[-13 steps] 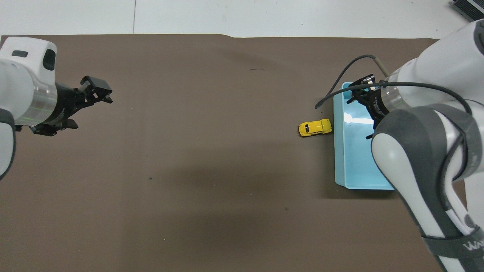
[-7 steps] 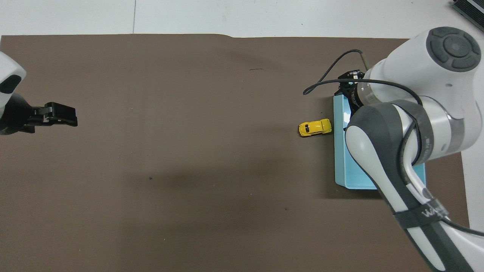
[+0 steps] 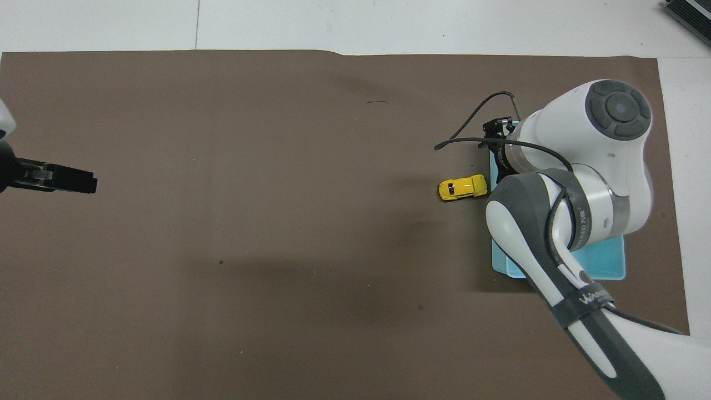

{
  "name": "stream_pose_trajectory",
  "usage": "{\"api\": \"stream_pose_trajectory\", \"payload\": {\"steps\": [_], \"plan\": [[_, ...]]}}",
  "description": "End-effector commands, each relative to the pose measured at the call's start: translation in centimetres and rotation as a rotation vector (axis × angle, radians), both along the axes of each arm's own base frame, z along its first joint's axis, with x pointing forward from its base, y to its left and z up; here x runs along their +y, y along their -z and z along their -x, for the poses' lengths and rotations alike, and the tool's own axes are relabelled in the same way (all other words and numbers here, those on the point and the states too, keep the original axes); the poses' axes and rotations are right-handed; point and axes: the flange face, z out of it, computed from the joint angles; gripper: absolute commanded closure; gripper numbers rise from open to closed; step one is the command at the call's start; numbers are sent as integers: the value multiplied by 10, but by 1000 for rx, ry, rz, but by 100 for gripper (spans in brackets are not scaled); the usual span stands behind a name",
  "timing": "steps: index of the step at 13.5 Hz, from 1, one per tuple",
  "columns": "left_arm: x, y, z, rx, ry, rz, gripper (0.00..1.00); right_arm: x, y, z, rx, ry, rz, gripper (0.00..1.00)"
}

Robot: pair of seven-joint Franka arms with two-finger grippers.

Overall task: Wind up and store yellow beetle car
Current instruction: 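Lower the right gripper and grasp the yellow car beside the box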

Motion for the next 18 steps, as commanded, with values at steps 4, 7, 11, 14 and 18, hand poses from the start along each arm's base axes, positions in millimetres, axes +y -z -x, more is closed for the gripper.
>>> {"api": "stream_pose_trajectory", "payload": {"steps": [4, 7, 11, 14, 18], "plan": [[-10, -43, 21, 7, 16, -8, 0, 10, 57, 5, 1, -16, 16, 0], [0, -38, 24, 19, -2, -6, 0, 20, 86, 6, 0, -24, 52, 0], [-2, -34, 24, 28, -54, 33, 0, 32, 117, 9, 5, 11, 141, 0], [-5, -34, 24, 30, -46, 32, 0, 39, 133, 20, -13, 1, 144, 0], [-5, -37, 26, 32, -44, 30, 0, 40, 127, 18, 0, -1, 156, 100]]}}
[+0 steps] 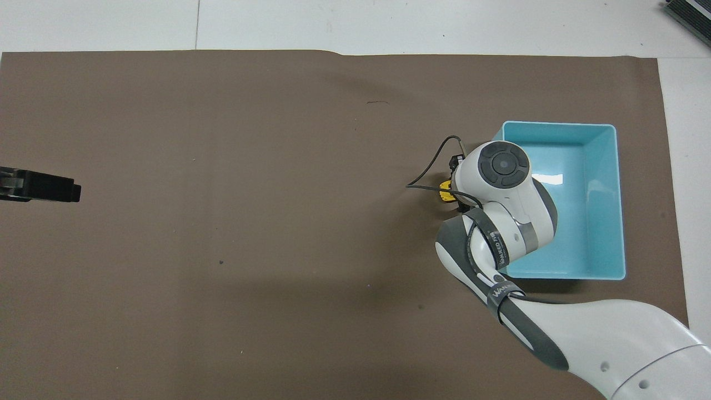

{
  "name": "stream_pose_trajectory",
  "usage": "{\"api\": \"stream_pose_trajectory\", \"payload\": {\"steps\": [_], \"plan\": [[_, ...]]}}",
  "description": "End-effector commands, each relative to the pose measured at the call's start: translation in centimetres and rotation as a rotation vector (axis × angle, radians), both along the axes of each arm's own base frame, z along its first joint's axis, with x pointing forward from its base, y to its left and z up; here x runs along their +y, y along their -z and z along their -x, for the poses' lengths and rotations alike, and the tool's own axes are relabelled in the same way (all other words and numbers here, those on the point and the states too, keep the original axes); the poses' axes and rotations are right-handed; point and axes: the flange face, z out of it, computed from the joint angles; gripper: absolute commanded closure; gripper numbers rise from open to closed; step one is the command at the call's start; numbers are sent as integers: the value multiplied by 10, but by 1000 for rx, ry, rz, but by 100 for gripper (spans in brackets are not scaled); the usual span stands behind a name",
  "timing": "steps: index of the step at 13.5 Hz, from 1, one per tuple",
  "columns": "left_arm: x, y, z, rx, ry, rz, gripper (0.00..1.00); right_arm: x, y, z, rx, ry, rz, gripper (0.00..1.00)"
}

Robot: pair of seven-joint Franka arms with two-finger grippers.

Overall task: Wind up and store yellow beetle car
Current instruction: 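Lower the right gripper and grasp the yellow car beside the box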

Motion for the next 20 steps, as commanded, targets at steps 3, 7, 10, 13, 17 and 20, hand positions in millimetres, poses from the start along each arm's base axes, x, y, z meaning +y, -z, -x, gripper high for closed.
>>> {"api": "stream_pose_trajectory", "payload": {"steps": [3, 7, 10, 13, 17, 20], "plan": [[10, -3, 6, 14, -28, 9, 0, 29, -30, -1, 21, -16, 47, 100], [7, -3, 6, 14, -21, 9, 0, 35, -83, -7, 36, -18, 76, 100], [8, -3, 6, 14, -25, 9, 0, 31, -119, -7, 32, -75, 68, 100], [7, -3, 6, 14, -23, 9, 0, 28, -152, 0, 20, -138, 27, 100], [8, -3, 7, 12, -25, 9, 0, 23, -187, 13, 36, -324, 18, 100], [8, -3, 6, 14, -25, 9, 0, 13, -205, 18, 45, -426, 14, 100]]}}
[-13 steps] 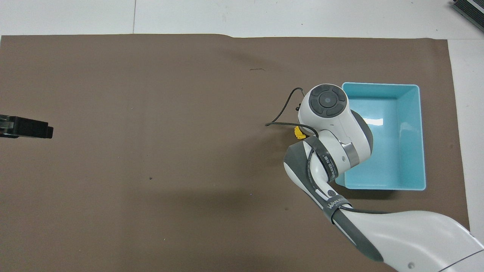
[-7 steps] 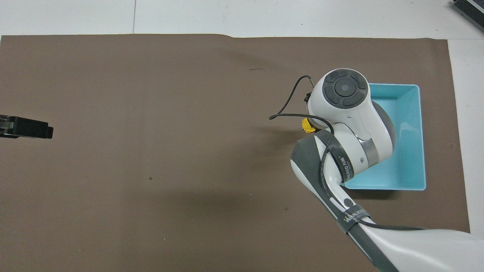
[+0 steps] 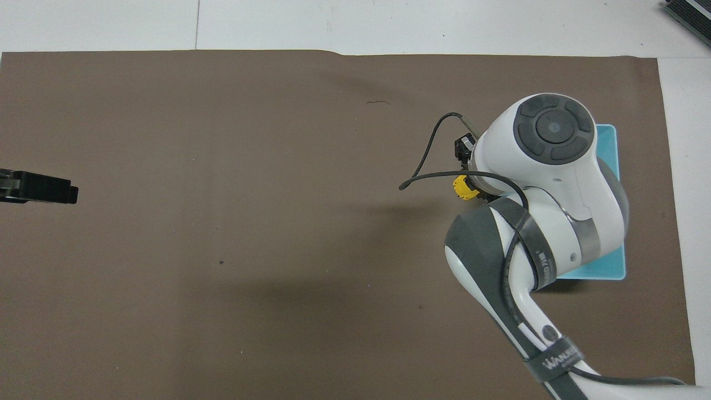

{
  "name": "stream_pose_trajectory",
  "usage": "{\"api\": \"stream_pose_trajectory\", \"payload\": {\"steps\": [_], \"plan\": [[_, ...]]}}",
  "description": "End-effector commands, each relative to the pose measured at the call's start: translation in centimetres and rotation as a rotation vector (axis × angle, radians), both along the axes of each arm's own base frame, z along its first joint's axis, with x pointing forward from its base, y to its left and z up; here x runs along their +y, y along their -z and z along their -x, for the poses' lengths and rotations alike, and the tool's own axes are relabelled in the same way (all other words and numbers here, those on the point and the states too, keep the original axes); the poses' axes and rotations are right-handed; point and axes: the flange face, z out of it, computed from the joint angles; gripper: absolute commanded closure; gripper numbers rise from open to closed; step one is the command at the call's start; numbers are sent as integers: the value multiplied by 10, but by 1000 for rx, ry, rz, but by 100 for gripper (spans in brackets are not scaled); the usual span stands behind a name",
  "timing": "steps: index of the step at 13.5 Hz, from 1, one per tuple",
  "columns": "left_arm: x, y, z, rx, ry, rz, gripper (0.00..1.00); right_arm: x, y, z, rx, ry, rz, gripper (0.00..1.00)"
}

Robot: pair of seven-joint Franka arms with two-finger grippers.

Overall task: Wind up and store yellow beetle car
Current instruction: 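Lower the right gripper and grasp the yellow car beside the box, then lift the car with the right gripper and carry it over the box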

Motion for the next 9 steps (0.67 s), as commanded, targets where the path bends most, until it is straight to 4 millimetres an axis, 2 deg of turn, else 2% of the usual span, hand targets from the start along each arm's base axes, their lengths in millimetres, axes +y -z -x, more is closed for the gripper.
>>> {"api": "stream_pose_trajectory", "payload": {"steps": [1, 5, 9], "plan": [[4, -3, 6, 4, -14, 9, 0, -23, -17, 3, 26, -89, -45, 100], [4, -3, 6, 4, -14, 9, 0, -73, -27, -2, 54, -256, -46, 100], [4, -3, 6, 4, -14, 9, 0, -120, -26, -5, 92, -453, -34, 100]]}}
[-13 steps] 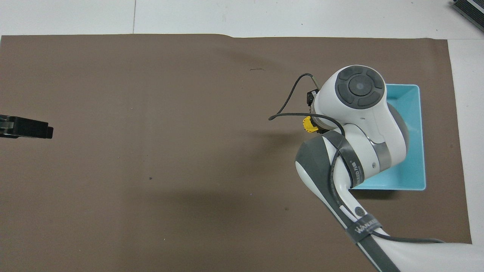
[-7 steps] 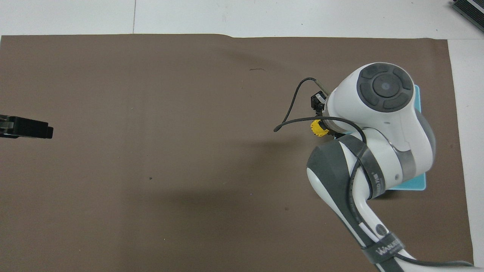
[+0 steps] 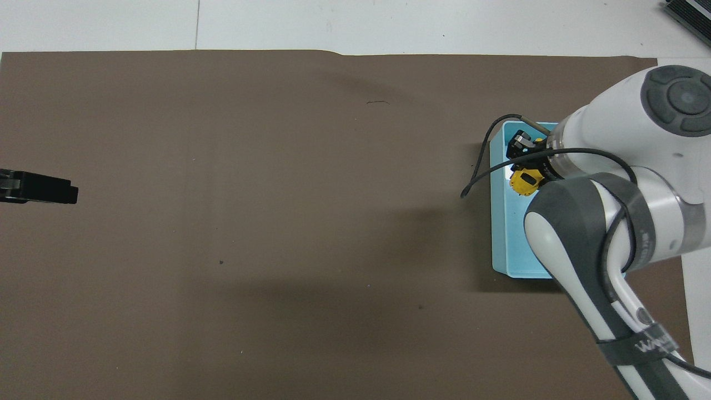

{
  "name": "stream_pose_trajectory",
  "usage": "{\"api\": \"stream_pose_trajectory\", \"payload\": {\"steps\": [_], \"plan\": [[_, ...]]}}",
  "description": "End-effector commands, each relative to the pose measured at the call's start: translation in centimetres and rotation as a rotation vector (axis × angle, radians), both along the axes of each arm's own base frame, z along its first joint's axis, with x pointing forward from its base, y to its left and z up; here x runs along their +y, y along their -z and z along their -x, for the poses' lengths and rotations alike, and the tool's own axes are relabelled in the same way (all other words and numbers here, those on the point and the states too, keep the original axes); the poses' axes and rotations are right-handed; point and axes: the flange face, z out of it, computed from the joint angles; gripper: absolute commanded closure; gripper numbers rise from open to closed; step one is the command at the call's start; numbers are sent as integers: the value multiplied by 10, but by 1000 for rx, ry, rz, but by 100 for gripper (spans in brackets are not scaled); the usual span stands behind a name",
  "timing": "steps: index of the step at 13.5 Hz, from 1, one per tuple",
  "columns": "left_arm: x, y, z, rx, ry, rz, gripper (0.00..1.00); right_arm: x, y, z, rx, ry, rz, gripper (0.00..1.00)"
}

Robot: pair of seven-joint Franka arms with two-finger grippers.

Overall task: Wind up and store yellow beetle car
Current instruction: 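Lift the car with the right gripper and carry it over the box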

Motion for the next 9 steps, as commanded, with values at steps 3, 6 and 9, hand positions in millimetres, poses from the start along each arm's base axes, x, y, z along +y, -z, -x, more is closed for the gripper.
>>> {"api": "stream_pose_trajectory", "payload": {"steps": [3, 6, 9], "plan": [[4, -3, 6, 4, -14, 9, 0, -58, 7, 13, 57, -249, -8, 100], [3, -3, 6, 4, -12, 9, 0, -90, 14, 15, 62, -400, -6, 100], [4, -3, 6, 4, -14, 9, 0, -114, 46, 37, 19, -510, -2, 100]]}}
